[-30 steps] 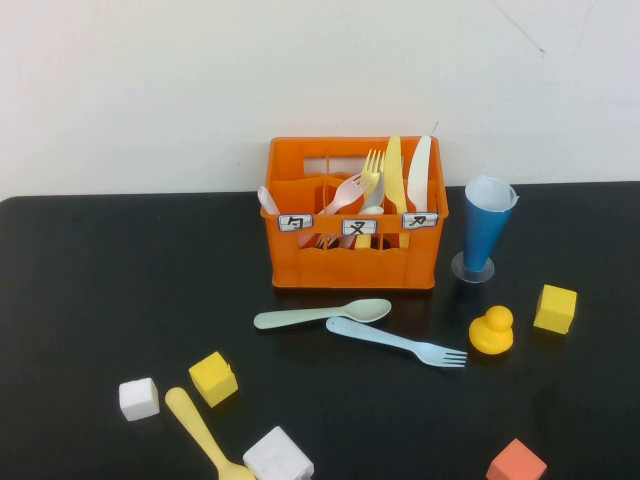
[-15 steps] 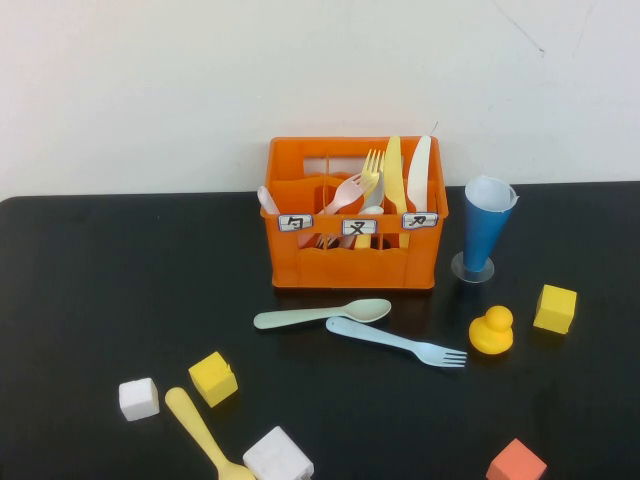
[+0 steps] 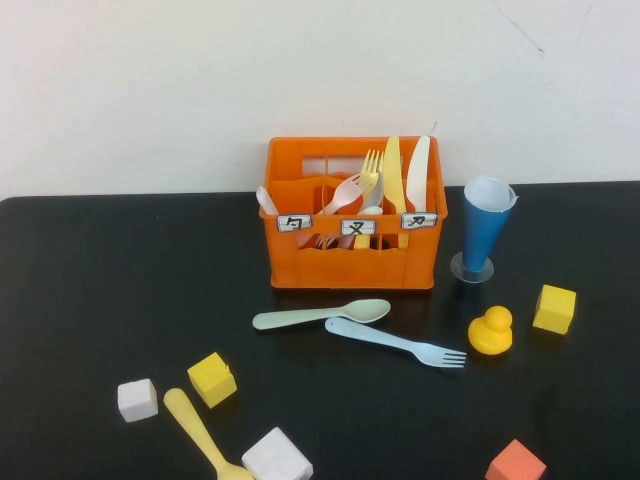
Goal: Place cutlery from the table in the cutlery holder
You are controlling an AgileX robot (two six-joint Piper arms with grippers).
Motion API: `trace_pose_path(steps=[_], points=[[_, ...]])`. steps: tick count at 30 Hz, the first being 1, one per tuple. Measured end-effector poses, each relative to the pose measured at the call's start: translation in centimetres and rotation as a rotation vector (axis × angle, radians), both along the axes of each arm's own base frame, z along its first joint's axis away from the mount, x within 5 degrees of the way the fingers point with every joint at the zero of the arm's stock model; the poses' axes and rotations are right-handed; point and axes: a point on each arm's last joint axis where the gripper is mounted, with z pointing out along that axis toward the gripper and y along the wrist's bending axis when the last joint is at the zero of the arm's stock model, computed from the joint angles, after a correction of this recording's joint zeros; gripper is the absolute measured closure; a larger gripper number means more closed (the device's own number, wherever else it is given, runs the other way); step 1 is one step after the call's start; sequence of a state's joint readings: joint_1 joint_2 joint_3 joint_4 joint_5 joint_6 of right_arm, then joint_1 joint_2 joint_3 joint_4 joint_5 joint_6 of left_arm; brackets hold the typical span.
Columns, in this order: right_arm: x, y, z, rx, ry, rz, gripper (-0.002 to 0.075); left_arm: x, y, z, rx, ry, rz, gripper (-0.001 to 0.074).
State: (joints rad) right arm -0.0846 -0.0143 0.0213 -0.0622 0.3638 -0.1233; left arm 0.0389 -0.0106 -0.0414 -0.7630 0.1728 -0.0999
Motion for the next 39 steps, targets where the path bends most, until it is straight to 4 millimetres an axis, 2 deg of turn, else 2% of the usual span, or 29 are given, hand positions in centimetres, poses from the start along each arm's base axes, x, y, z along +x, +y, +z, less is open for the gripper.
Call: trace_pose_path(steps=[3,6,9,15,19,21,23,27,30,34,39], points=[[0.0,0.0,0.0,0.000,0.000,0.000,0.0730,-0.9,-1.1,3.7,0.230,0.018,-0.135,0.0736],[0.0,0.0,0.0,0.000,0.000,0.000,0.0730,-0.7,-1.6,6.8,0.459,0.119,-0.245,0.0736],[0.0,0.0,0.0,0.000,0.000,0.000,0.0730,0.4,-1.9,8.7,0.662,0.270,-0.386,0.0736],[0.0,0.0,0.0,0.000,0.000,0.000,0.0730,3.9,-2.4,10.3,0.935,0.470,-0.706,0.0736],[0.0,0.0,0.0,0.000,0.000,0.000,0.0730,7.1,-3.3,9.8,1.058,0.540,-0.889,0.0731],[0.0,0.0,0.0,0.000,0.000,0.000,0.0730,8.4,-3.9,9.2,1.157,0.567,-0.971,0.0701],[0.0,0.0,0.0,0.000,0.000,0.000,0.0730,9.8,-4.6,8.6,1.265,0.594,-1.037,0.0642],[0.0,0.0,0.0,0.000,0.000,0.000,0.0730,12.3,-6.5,6.8,1.515,0.558,-1.125,0.0455],[0.0,0.0,0.0,0.000,0.000,0.000,0.0730,13.7,-8.2,5.4,1.684,0.467,-1.217,0.0390],[0.0,0.0,0.0,0.000,0.000,0.000,0.0730,15.2,-10.1,3.2,1.868,0.323,-1.360,0.0381],[0.0,0.0,0.0,0.000,0.000,0.000,0.0730,16.3,-11.2,0.9,2.006,0.218,-1.524,0.0434]])
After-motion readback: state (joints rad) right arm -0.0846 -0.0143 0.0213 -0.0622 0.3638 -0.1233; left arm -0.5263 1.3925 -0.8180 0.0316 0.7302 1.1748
